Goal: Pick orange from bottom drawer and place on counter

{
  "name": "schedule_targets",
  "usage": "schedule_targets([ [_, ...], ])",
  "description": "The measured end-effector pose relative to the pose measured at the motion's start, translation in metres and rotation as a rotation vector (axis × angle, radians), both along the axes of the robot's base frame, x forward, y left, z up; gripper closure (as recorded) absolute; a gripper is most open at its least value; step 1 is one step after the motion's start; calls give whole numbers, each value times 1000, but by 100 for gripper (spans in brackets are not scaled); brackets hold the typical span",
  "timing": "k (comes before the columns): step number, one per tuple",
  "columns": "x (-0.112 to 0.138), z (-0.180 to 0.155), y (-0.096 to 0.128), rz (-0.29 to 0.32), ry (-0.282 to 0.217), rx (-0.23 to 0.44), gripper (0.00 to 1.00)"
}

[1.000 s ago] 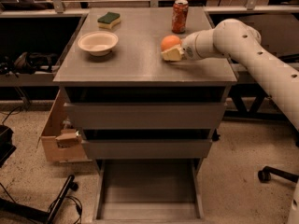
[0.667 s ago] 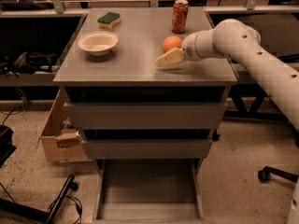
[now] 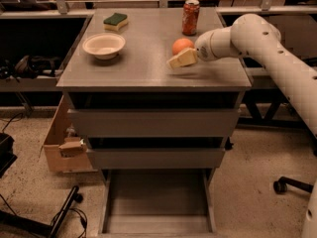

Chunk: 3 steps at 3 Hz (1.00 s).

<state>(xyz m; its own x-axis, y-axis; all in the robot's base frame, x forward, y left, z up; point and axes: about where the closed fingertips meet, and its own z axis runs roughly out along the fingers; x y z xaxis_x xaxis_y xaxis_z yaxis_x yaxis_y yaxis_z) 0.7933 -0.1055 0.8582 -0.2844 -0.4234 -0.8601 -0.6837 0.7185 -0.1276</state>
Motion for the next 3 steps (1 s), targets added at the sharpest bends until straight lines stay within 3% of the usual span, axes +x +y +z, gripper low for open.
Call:
schedule_targets([
  [1, -15, 47, -35, 45, -31, -7, 0],
  [2, -59, 92, -85, 74, -42, -46, 0],
  [3, -121, 142, -138, 1, -69, -91, 0],
])
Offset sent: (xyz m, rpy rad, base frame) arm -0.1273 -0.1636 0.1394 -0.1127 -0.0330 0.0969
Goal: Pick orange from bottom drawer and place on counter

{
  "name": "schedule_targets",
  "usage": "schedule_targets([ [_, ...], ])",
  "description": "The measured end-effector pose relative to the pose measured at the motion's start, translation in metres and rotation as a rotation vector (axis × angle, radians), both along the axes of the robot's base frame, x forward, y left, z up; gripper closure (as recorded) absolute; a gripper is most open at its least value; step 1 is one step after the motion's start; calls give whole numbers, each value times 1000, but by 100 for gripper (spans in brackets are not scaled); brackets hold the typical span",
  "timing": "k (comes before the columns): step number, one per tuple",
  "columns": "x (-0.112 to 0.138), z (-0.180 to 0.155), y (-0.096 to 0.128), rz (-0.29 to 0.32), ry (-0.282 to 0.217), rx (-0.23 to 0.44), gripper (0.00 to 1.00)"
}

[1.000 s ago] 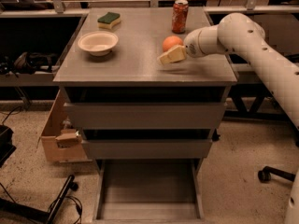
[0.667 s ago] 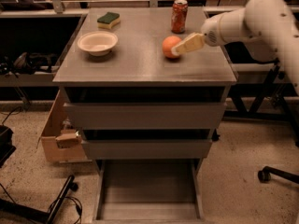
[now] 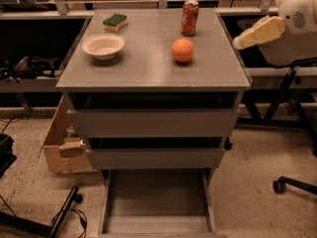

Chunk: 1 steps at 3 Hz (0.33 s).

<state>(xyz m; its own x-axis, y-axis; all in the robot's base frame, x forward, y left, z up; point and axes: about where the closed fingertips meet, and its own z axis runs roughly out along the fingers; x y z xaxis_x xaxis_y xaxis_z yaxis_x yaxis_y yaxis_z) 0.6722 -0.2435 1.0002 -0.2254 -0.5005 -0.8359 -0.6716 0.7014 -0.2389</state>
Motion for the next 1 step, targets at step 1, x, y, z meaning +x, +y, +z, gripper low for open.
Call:
schedule_targets([
  [1, -65, 57, -18, -148, -93, -47, 0],
])
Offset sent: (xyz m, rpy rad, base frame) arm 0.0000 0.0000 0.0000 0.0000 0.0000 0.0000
